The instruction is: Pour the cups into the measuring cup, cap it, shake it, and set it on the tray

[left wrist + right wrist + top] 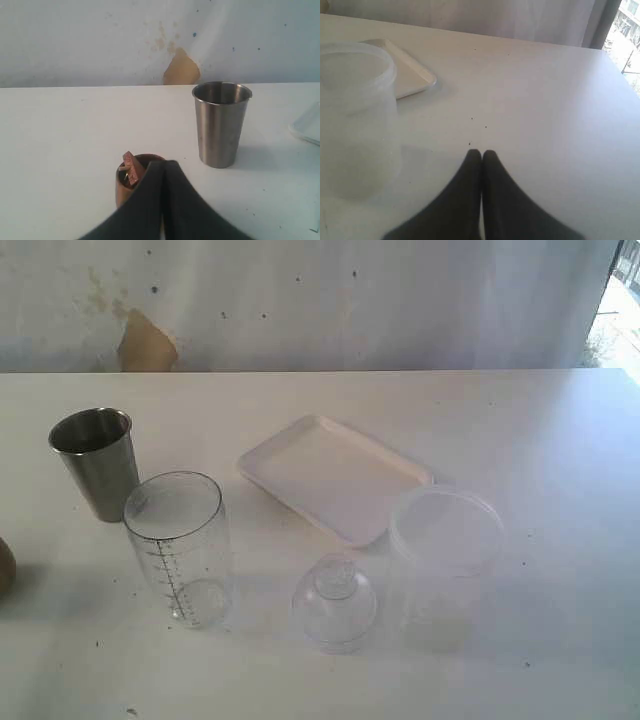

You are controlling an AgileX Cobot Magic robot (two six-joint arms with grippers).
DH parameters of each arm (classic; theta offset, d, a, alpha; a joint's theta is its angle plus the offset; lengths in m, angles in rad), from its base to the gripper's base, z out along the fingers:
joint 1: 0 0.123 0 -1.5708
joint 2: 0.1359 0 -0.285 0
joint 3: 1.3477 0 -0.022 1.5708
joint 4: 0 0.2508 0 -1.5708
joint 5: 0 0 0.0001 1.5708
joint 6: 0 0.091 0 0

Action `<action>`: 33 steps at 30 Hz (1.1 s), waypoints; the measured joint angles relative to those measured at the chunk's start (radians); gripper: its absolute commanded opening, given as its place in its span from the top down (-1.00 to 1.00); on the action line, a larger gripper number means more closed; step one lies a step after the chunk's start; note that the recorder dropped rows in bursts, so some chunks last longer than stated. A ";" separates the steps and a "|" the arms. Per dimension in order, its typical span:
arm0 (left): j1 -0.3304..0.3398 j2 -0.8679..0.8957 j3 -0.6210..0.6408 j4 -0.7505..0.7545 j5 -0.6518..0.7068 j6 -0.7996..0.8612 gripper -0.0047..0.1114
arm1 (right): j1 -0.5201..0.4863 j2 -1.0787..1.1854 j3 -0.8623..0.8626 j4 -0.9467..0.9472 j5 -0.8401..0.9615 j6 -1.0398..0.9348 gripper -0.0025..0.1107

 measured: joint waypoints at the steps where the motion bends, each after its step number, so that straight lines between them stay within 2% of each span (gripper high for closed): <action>1: 0.000 0.000 0.000 0.000 -0.008 0.000 0.92 | 0.000 0.000 0.000 0.000 0.000 0.000 0.96; 4: 0.000 0.000 0.000 -0.021 -0.055 -0.038 0.92 | 0.000 0.000 0.000 0.000 0.000 0.000 0.96; 7: 0.000 0.000 0.000 -0.097 -0.153 -0.208 0.92 | 0.000 0.000 0.000 0.000 0.000 0.000 0.96; 11: 0.000 0.000 0.000 -0.115 -0.235 -0.340 0.89 | 0.000 0.000 0.000 0.000 0.000 0.000 0.96; 12: 0.000 0.000 0.000 -0.115 -0.246 -0.358 0.78 | 0.000 0.000 0.000 0.000 0.000 0.000 0.96; 13: 0.000 0.000 0.000 -0.115 -0.271 -0.368 0.56 | 0.000 0.000 0.000 0.000 0.000 0.000 0.96; 14: 0.000 0.000 0.000 -0.115 -0.311 -0.368 0.23 | 0.000 0.000 0.000 0.000 0.000 0.000 0.96; 15: 0.000 -0.001 0.000 -0.115 -0.366 -0.352 -0.27 | 0.000 0.000 0.000 0.000 0.000 0.000 0.96; 16: 0.000 -0.001 0.000 -0.113 -0.407 -0.325 -0.66 | 0.000 0.000 0.000 0.000 0.000 0.000 0.96; 17: 0.000 -0.001 0.000 -0.113 -0.430 -0.292 -0.82 | 0.000 0.000 0.000 0.000 0.000 0.000 0.96; 18: 0.000 -0.001 0.000 -0.113 -0.435 -0.279 -0.88 | 0.000 0.000 0.000 0.000 0.000 0.000 0.96; 20: 0.000 0.016 0.000 -0.113 -0.437 -0.285 -0.81 | 0.000 0.000 0.000 0.000 0.000 0.000 0.96; 21: 0.000 0.034 0.000 -0.113 -0.439 -0.288 -0.70 | 0.000 0.000 0.000 0.000 0.000 0.000 0.96; 24: 0.000 0.142 0.000 -0.113 -0.466 -0.272 -0.55 | 0.000 0.000 0.000 0.000 0.000 0.000 0.96; 29: 0.000 0.397 0.000 -0.032 -0.489 -0.264 -0.54 | 0.000 0.000 0.000 0.000 0.000 0.000 0.96; 33: 0.000 0.510 0.000 -0.005 -0.518 -0.256 -0.54 | 0.000 0.000 0.000 0.000 0.000 0.000 0.96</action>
